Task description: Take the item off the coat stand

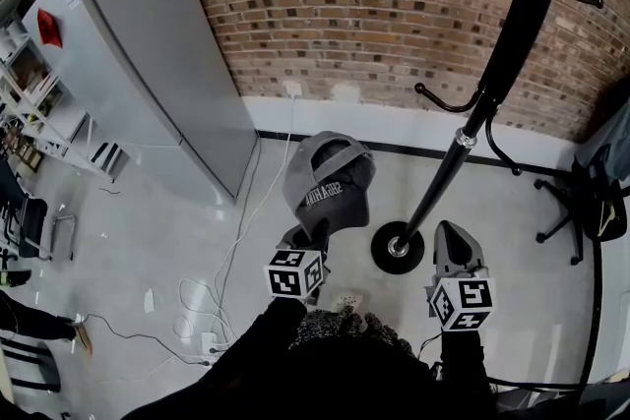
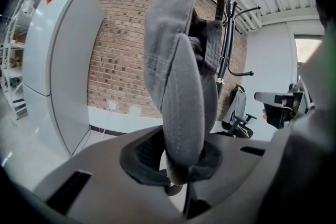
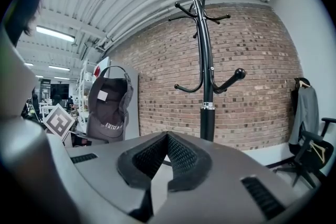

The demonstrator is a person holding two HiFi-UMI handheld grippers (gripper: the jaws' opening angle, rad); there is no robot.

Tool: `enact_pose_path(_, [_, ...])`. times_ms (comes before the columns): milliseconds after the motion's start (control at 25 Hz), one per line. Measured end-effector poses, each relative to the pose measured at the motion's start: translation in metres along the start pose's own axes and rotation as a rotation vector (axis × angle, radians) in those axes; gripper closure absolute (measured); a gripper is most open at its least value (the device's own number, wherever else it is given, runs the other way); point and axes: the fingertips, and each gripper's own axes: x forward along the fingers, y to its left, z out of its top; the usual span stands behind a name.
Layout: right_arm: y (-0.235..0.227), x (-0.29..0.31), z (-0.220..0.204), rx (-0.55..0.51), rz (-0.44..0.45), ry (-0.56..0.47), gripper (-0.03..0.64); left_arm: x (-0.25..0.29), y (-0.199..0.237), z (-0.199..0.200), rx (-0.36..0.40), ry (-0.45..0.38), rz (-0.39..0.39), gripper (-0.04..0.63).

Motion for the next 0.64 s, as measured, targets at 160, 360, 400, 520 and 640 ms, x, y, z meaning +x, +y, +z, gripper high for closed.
enact_pose_path(160, [0.001, 0.0016, 0.0, 0.001, 0.002, 0.003, 0.609, -0.0007, 0.0027, 0.0011, -0.005, -0.003, 0.004, 0.555])
enact_pose_path(360, [0.0001, 0.0048, -0.0009, 0.004, 0.003, 0.006, 0.609, 0.0013, 0.0041, 0.0023, -0.007, -0.005, 0.006, 0.555])
enact_pose_path(400, [-0.0003, 0.0054, -0.0005, 0.004, 0.003, 0.006, 0.609, 0.0018, 0.0042, 0.0028, -0.007, -0.006, 0.007, 0.555])
enact_pose_path(520, [-0.0003, 0.0067, 0.0004, 0.007, 0.004, 0.006, 0.609, 0.0024, 0.005, 0.0042, -0.008, -0.007, 0.007, 0.555])
enact_pose_path(640, [0.0, 0.0068, 0.0001, 0.009, 0.002, 0.008, 0.609, 0.0024, 0.0056, 0.005, -0.01, -0.008, 0.006, 0.555])
